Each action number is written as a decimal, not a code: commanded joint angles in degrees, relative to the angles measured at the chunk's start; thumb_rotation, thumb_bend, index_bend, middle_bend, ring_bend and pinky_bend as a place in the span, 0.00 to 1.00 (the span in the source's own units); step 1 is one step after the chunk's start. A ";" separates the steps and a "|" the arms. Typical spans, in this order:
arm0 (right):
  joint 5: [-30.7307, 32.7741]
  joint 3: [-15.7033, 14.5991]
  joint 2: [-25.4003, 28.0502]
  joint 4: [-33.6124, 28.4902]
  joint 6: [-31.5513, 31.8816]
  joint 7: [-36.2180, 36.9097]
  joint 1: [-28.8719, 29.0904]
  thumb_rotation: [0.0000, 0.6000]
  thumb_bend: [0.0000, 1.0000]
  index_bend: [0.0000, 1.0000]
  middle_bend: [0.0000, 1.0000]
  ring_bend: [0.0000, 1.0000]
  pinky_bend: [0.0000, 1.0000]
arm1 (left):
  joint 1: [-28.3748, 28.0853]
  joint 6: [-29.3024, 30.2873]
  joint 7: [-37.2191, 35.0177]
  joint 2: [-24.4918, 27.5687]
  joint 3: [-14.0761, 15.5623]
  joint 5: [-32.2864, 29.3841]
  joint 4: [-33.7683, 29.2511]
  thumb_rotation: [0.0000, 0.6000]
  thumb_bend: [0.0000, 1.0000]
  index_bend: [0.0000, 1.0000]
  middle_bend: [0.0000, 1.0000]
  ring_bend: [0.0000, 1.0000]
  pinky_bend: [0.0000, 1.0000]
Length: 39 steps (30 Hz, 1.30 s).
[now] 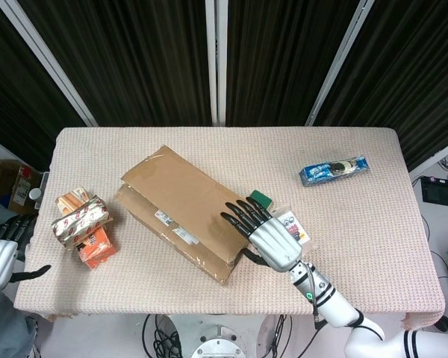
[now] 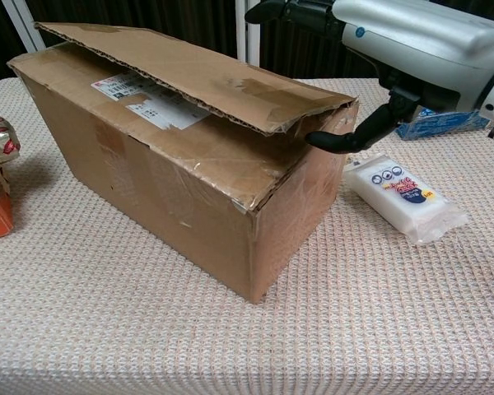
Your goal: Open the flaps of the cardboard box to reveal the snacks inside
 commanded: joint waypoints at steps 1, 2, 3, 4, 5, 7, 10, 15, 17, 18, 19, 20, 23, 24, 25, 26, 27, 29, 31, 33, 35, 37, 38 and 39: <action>0.38 0.29 -1.09 0.77 0.02 -0.40 0.80 1.00 0.21 0.00 0.00 0.00 0.00 | -0.15 -0.25 0.27 0.00 0.08 0.11 -0.15 0.81 0.03 0.07 0.10 0.10 0.21; 0.49 0.40 -1.44 1.05 0.10 -0.53 1.02 1.00 0.21 0.00 0.00 0.00 0.00 | -0.18 -0.32 0.32 0.02 0.11 0.12 -0.19 0.82 0.03 0.07 0.10 0.10 0.21; 0.60 0.53 -1.77 1.33 0.18 -0.62 1.25 1.00 0.22 0.00 0.00 0.00 0.00 | -0.21 -0.37 0.34 0.02 0.12 0.11 -0.23 0.81 0.03 0.07 0.10 0.10 0.21; 0.82 0.71 -2.19 1.70 0.28 -0.71 1.53 1.00 0.22 0.00 0.00 0.00 0.00 | -0.23 -0.41 0.32 0.03 0.13 0.10 -0.28 0.81 0.03 0.07 0.10 0.10 0.21; 1.04 0.85 -2.48 1.97 0.31 -0.73 1.73 1.00 0.23 0.00 0.00 0.00 0.00 | -0.23 -0.43 0.31 0.04 0.13 0.08 -0.29 0.81 0.03 0.07 0.10 0.10 0.21; 1.66 1.29 -3.02 2.53 0.31 -0.76 2.27 1.00 0.24 0.00 0.00 0.00 0.00 | -0.26 -0.51 0.34 0.04 0.17 0.07 -0.31 0.82 0.03 0.07 0.10 0.10 0.21; 2.75 1.86 -3.60 3.26 -0.05 -0.78 3.12 1.00 0.24 0.00 0.00 0.00 0.00 | -0.33 -0.71 0.55 0.02 0.26 0.07 -0.36 0.82 0.03 0.07 0.10 0.10 0.21; 3.80 2.72 -4.11 3.88 0.25 -0.44 4.09 1.00 0.27 0.00 0.00 0.00 0.00 | -0.28 -0.85 0.76 0.01 0.32 -0.18 -0.44 0.82 0.03 0.07 0.10 0.10 0.21; 3.90 2.97 -4.00 3.91 0.81 0.01 4.22 1.00 0.29 0.00 0.00 0.00 0.00 | -0.28 -0.88 0.78 0.03 0.34 -0.23 -0.47 0.82 0.03 0.07 0.10 0.10 0.21; 3.83 3.07 -3.85 3.87 1.22 0.24 4.17 1.00 0.29 0.00 0.00 0.00 0.00 | -0.29 -0.90 0.77 0.03 0.35 -0.23 -0.47 0.82 0.03 0.07 0.10 0.10 0.21; 3.70 3.24 -3.59 3.82 1.85 0.58 4.08 1.00 0.29 0.00 0.00 0.00 0.00 | -0.34 -0.97 0.76 0.06 0.35 -0.22 -0.48 0.82 0.03 0.07 0.10 0.10 0.21; 3.60 3.39 -3.36 3.77 2.35 0.91 3.99 1.00 0.30 0.00 0.00 0.00 0.00 | -0.39 -1.03 0.78 0.07 0.34 -0.22 -0.49 0.82 0.03 0.07 0.10 0.10 0.21; 3.51 3.97 -2.27 3.61 3.94 2.45 3.57 1.00 0.30 0.00 0.00 0.00 0.00 | -0.55 -1.19 0.90 0.04 0.33 -0.14 -0.53 0.82 0.03 0.07 0.10 0.10 0.21; 3.61 4.24 -1.73 3.59 4.53 3.13 3.36 1.00 0.30 0.00 0.00 0.00 0.00 | -0.62 -1.26 0.91 0.05 0.34 -0.06 -0.57 0.81 0.03 0.07 0.10 0.10 0.21; 3.68 4.44 -1.33 3.67 5.01 3.59 3.19 1.00 0.30 0.00 0.00 0.00 0.00 | -0.68 -1.32 0.93 0.06 0.36 0.00 -0.59 0.82 0.03 0.07 0.10 0.10 0.21; 3.69 4.65 -0.93 3.89 5.57 3.88 2.99 1.00 0.30 0.00 0.00 0.00 0.00 | -0.73 -1.35 1.00 0.08 0.38 0.10 -0.59 0.81 0.03 0.07 0.10 0.10 0.21; 3.67 4.85 -0.55 4.24 6.17 4.03 2.79 1.00 0.30 0.00 0.00 0.00 0.00 | -0.77 -1.36 1.10 0.07 0.40 0.18 -0.57 0.81 0.03 0.07 0.10 0.10 0.21; 4.02 5.41 0.30 5.01 7.44 4.94 2.28 1.00 0.30 0.00 0.00 0.00 0.00 | -0.83 -1.38 1.24 0.05 0.40 0.23 -0.61 0.81 0.03 0.07 0.10 0.10 0.21; 4.92 6.10 1.22 5.78 8.33 6.74 1.78 1.00 0.29 0.00 0.00 0.00 0.00 | -0.88 -1.37 1.43 0.10 0.39 0.24 -0.75 0.81 0.03 0.07 0.10 0.10 0.21; 5.84 6.67 2.09 6.75 8.76 8.24 1.44 1.00 0.29 0.00 0.00 0.00 0.00 | -0.88 -1.33 1.75 0.22 0.38 0.23 -0.96 0.81 0.03 0.07 0.10 0.10 0.21; 7.04 7.28 2.87 8.21 9.10 9.86 1.10 1.00 0.29 0.00 0.00 0.00 0.00 | -0.90 -1.33 2.10 0.43 0.34 0.12 -1.31 0.81 0.03 0.07 0.10 0.10 0.21; 7.97 7.73 3.20 10.26 9.60 11.47 0.80 1.00 0.28 0.00 0.00 0.00 0.00 | -0.89 -1.27 2.46 0.59 0.29 0.02 -1.67 0.81 0.03 0.07 0.10 0.10 0.21; 8.31 7.93 3.14 11.38 9.78 12.24 0.75 1.00 0.28 0.00 0.00 0.00 0.00 | -0.90 -1.27 2.59 0.65 0.26 -0.03 -1.82 0.81 0.03 0.07 0.10 0.10 0.21; 8.63 8.05 3.05 12.52 9.90 13.06 0.71 1.00 0.28 0.00 0.00 0.00 0.00 | -0.90 -1.27 2.75 0.73 0.25 -0.06 -1.97 0.81 0.03 0.07 0.10 0.10 0.21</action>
